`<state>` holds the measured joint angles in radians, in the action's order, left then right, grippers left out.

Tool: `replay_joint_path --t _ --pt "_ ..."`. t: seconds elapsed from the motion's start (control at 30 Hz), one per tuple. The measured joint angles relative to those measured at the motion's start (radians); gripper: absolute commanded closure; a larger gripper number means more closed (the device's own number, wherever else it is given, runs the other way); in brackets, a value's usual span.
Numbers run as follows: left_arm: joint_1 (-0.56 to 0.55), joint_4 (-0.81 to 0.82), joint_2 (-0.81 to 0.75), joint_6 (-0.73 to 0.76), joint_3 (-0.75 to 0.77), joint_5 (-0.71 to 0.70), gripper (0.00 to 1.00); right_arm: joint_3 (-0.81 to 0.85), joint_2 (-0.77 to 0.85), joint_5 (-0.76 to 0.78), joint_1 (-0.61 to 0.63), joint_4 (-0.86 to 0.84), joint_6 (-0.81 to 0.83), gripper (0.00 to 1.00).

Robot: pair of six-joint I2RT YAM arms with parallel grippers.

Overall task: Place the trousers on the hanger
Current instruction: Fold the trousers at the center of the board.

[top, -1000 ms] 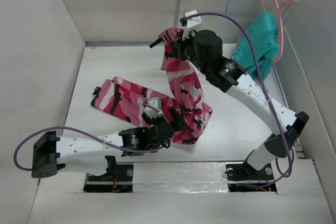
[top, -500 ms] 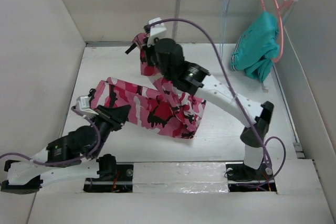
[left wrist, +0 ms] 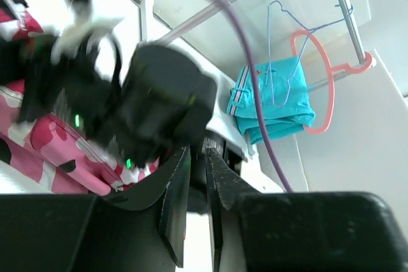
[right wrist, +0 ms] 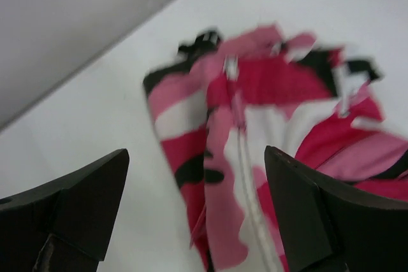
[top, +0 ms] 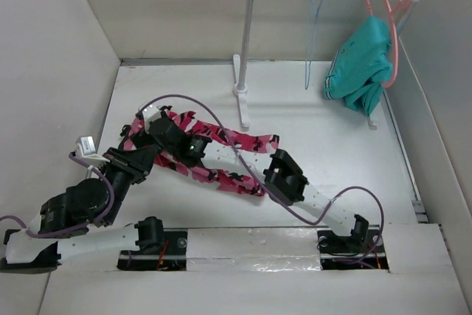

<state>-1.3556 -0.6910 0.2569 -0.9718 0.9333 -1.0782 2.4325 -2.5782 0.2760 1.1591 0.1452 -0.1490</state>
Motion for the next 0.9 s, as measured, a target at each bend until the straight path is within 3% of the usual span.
replay_joint_path --t 0.13,0.23,0.3,0.37,0.47,0.63,0.83,0.9 --pt "0.000 0.004 -0.010 0.004 -0.003 -0.020 0.80 -0.358 0.203 -0.035 0.011 -0.044 -0.013 0.08" --pt "0.000 0.017 0.016 0.007 -0.014 -0.033 0.74 -0.632 0.454 -0.026 -0.008 -0.106 -0.009 0.23" --pt "0.000 0.029 0.065 0.005 -0.025 -0.048 0.70 -0.824 0.661 0.004 -0.023 -0.182 -0.007 0.66" --pt "0.000 0.045 0.150 0.002 -0.039 -0.063 0.67 -0.993 0.858 0.031 -0.044 -0.278 -0.014 1.00" --pt "0.000 0.064 0.338 -0.008 -0.050 -0.080 0.62 -1.168 1.057 0.069 -0.064 -0.377 -0.034 1.00" --pt "0.068 0.129 0.654 0.008 -0.048 -0.055 0.54 -1.501 1.176 0.110 -0.057 -0.437 -0.097 0.96" --pt "0.633 0.446 0.797 0.217 -0.094 0.349 0.53 -1.792 1.221 0.116 -0.024 -0.377 -0.164 0.77" --pt "0.800 0.513 0.832 0.261 -0.101 0.484 0.54 -1.802 1.222 0.123 -0.004 -0.378 -0.177 0.61"
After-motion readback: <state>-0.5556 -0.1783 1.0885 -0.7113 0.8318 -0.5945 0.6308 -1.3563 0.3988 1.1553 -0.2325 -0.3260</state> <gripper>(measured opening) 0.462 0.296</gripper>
